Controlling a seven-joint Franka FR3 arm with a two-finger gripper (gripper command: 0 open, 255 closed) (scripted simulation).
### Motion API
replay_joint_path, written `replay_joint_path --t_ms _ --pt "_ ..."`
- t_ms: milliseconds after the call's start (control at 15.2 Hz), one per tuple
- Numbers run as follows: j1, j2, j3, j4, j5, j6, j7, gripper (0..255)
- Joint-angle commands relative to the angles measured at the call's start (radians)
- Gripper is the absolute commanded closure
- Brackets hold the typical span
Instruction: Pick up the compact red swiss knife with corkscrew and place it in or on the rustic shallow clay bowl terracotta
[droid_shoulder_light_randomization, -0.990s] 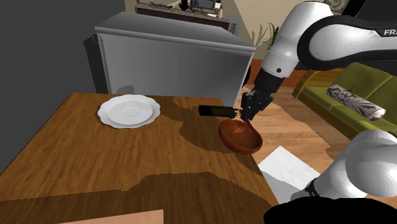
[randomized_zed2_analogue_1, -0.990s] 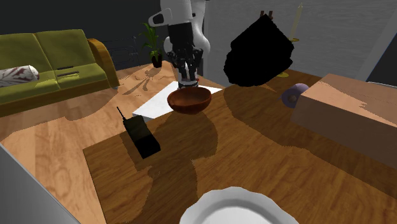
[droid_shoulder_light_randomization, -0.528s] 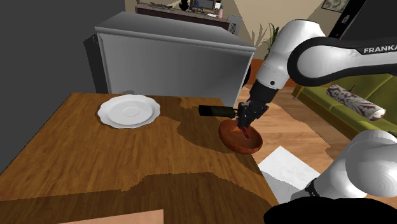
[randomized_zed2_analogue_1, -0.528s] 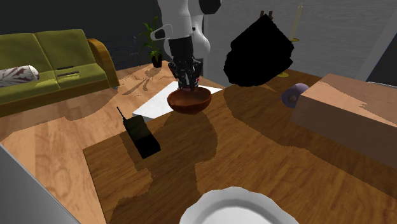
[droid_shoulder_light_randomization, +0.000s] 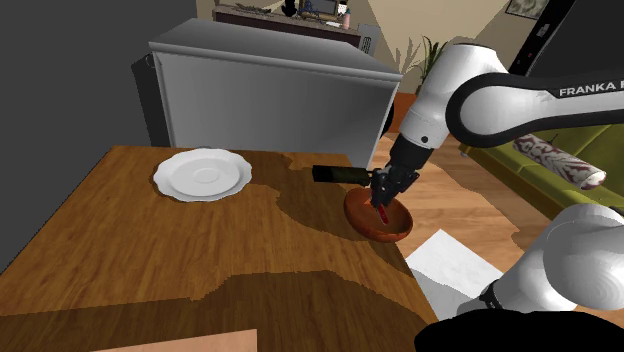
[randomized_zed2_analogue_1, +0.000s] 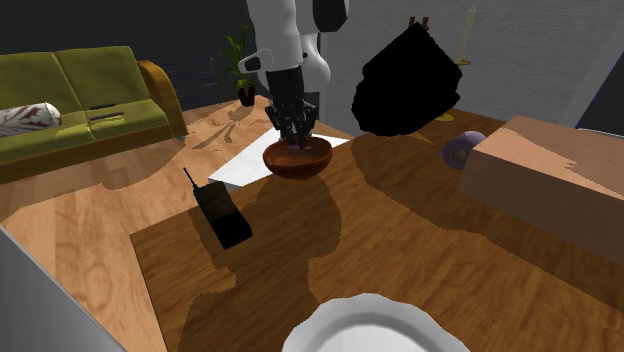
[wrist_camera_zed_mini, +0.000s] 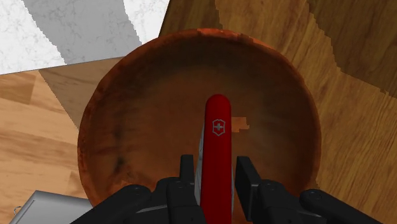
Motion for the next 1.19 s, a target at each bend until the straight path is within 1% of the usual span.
replay_joint_path --t_ms 0,66,132,462,726,1122 --pt "0.000 0.000 0.000 0.000 0.000 0.000 0.000 255" --pt "0.000 0.000 0.000 0.000 0.000 0.000 0.000 255" --pt "0.000 0.000 0.000 0.000 0.000 0.000 0.000 0" --pt "0.000 0.000 0.000 0.000 0.000 0.000 0.000 0" --pt "-0.017 -0.063 -0.039 0.085 -0.040 -0.150 0.009 0" --pt "-0.017 -0.063 -0.040 0.085 -0.040 -0.150 0.009 0"
